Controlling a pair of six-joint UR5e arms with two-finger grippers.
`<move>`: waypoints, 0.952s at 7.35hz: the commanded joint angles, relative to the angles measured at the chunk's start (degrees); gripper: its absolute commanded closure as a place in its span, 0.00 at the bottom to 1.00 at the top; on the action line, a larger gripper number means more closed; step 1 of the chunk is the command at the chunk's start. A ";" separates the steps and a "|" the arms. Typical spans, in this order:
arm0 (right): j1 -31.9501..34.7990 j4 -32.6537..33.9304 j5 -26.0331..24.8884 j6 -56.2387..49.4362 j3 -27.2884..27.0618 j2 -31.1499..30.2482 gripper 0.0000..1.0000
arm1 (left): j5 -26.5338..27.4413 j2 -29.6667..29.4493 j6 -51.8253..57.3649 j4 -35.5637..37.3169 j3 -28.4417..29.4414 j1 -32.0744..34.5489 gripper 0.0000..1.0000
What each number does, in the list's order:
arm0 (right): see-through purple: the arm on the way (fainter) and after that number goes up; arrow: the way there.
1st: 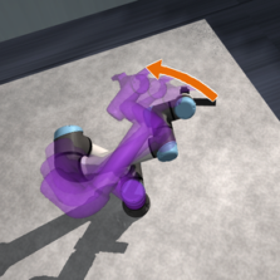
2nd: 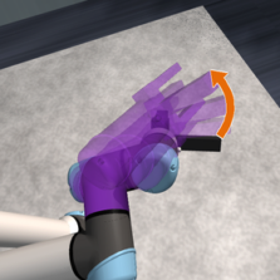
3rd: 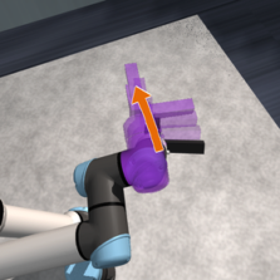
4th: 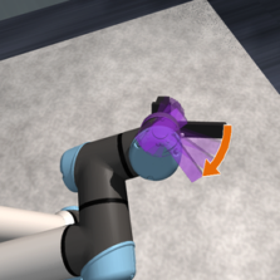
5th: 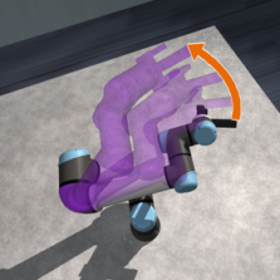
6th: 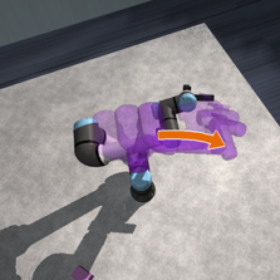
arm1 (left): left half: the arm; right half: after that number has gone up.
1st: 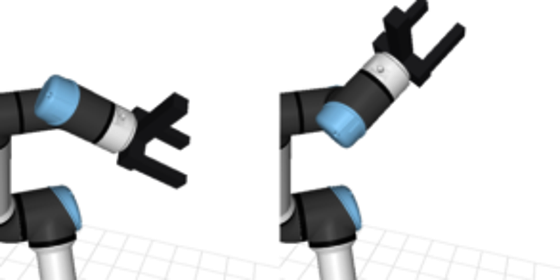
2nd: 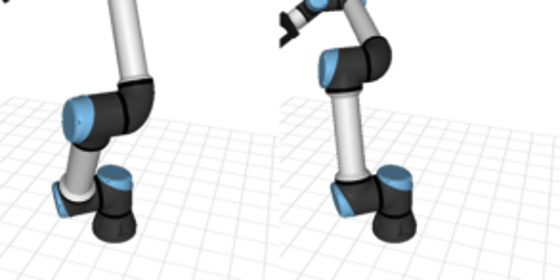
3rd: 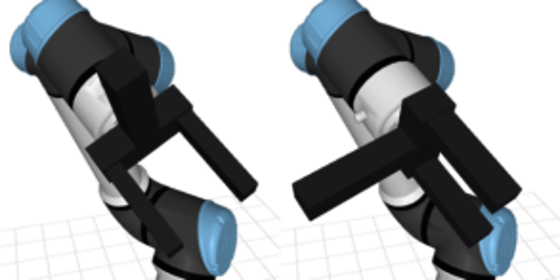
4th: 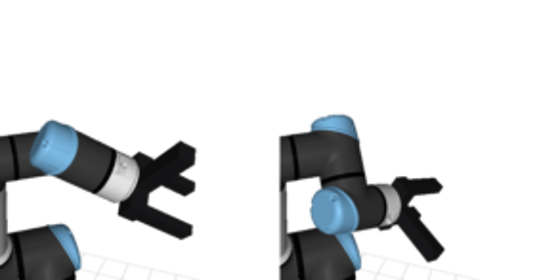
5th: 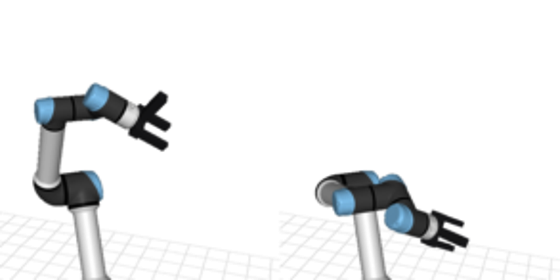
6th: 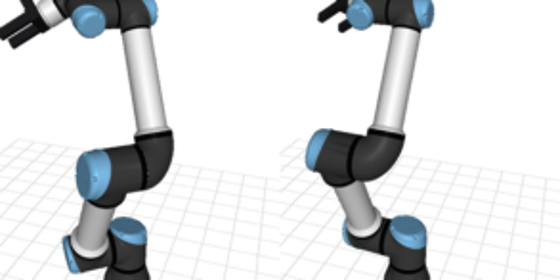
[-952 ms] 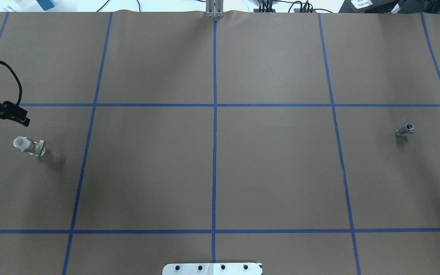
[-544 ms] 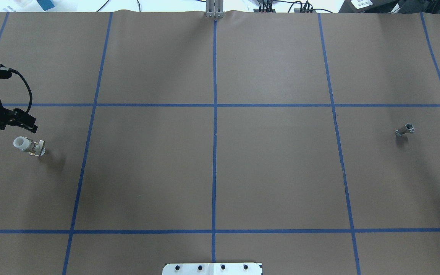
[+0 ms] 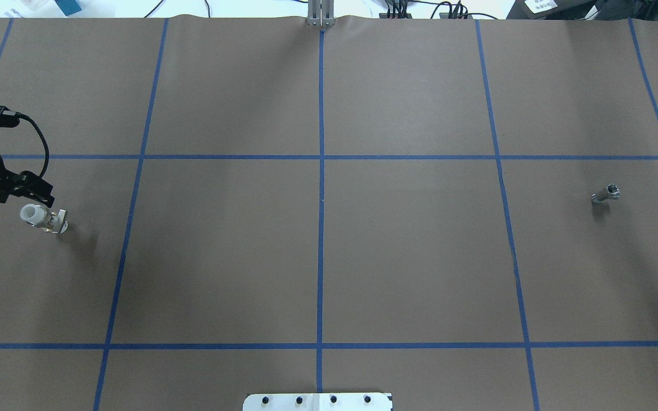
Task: Assemble PPR valve and pipe with both arms
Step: 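Grasp the white PPR valve with the left gripper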
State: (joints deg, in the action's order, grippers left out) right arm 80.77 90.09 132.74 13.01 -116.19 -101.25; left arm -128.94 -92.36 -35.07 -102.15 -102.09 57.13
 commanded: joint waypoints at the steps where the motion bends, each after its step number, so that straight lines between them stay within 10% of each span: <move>1: 0.00 0.00 0.06 0.00 0.00 0.00 0.00 | -0.34 0.16 0.00 0.03 0.22 -0.44 0.05; 7: 0.00 0.00 0.15 0.00 -0.44 0.00 0.00 | -0.61 0.25 0.00 0.29 0.13 -0.80 0.44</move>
State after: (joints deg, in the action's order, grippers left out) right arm 80.77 90.09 132.86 13.01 -116.39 -101.25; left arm -129.55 -92.17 -35.07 -101.87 -101.98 56.34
